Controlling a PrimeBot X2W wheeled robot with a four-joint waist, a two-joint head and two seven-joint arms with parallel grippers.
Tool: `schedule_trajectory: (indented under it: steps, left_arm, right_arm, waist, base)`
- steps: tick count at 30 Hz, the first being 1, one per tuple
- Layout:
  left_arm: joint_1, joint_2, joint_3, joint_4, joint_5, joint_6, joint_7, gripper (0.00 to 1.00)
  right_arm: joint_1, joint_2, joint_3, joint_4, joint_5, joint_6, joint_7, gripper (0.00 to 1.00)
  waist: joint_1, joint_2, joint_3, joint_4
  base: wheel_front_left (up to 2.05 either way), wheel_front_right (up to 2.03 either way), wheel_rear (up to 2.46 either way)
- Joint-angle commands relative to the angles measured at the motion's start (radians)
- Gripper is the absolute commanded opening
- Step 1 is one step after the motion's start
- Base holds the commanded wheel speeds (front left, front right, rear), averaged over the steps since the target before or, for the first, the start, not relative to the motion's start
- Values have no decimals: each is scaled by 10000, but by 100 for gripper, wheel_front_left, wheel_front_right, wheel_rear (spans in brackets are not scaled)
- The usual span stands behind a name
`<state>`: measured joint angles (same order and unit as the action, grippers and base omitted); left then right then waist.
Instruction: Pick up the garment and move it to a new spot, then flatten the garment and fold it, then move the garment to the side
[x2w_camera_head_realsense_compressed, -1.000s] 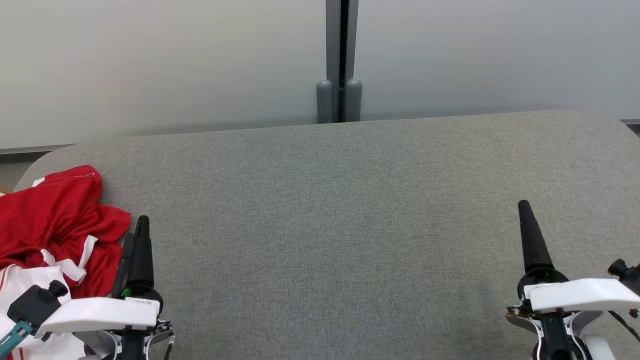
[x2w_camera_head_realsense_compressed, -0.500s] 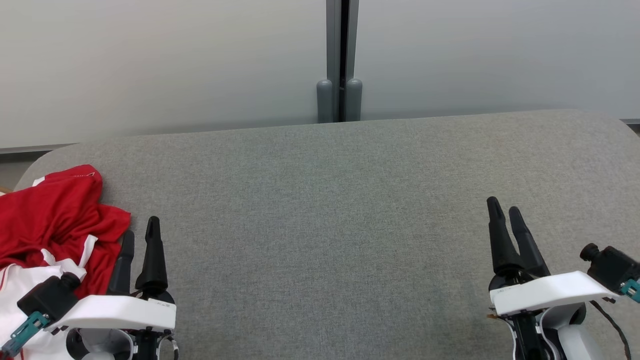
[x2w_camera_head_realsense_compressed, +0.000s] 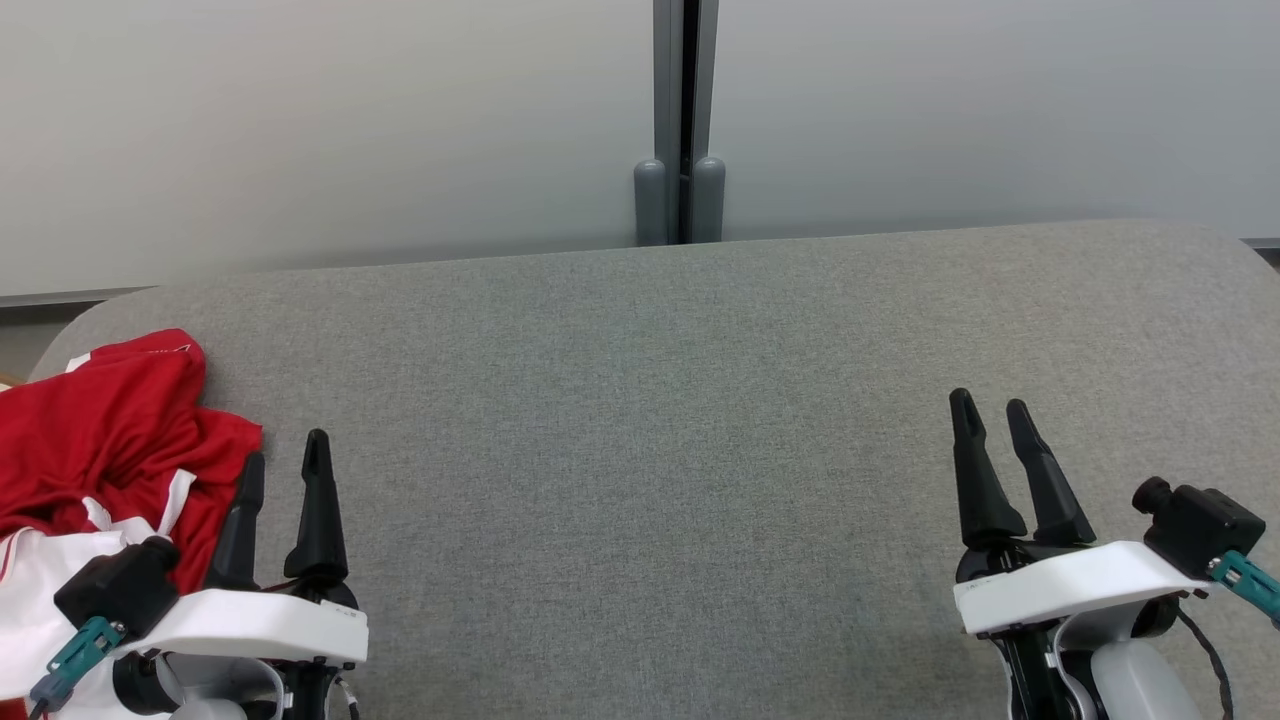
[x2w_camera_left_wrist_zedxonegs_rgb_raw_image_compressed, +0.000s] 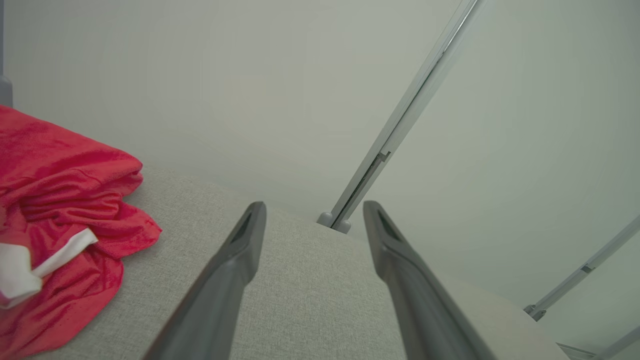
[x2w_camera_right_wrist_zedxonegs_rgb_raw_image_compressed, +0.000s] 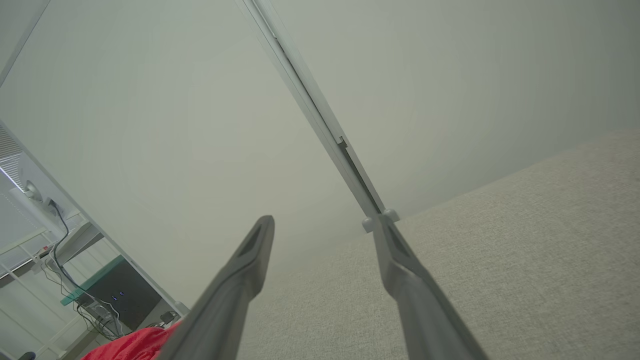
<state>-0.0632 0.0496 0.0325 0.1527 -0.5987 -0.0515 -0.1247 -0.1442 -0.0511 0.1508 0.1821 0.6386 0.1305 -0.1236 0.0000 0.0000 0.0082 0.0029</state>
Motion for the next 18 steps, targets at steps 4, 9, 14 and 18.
schedule_trajectory:
  steps: [4, 9, 14, 18]
  left_arm:
    - [-50, 86, -51, -173, 718, 68, -208, 100]
    - [-46, 88, -82, -184, 1226, 73, -336, 100]
    - [-54, 88, -70, -157, 1591, 79, -442, 100]
    - [-70, 84, -61, -102, 1915, 27, -539, 100]
  right_arm:
    - [-253, -25, 71, -38, -782, 3, -231, 100]
    - [-286, -7, 90, -6, -1369, 3, -354, 100]
    - [-303, 2, 141, 22, -1794, 3, -458, 100]
    - [-338, 7, 225, 47, -2164, 3, -557, 100]
  waist:
    - [0, 0, -2, 1]
    - [0, 0, -8, 5]
    - [0, 0, -11, 11]
    - [0, 0, -4, 12]
  base:
    - [0, 0, 0]
    - [0, 0, 0]
    - [0, 0, 0]
    - [0, 0, 0]
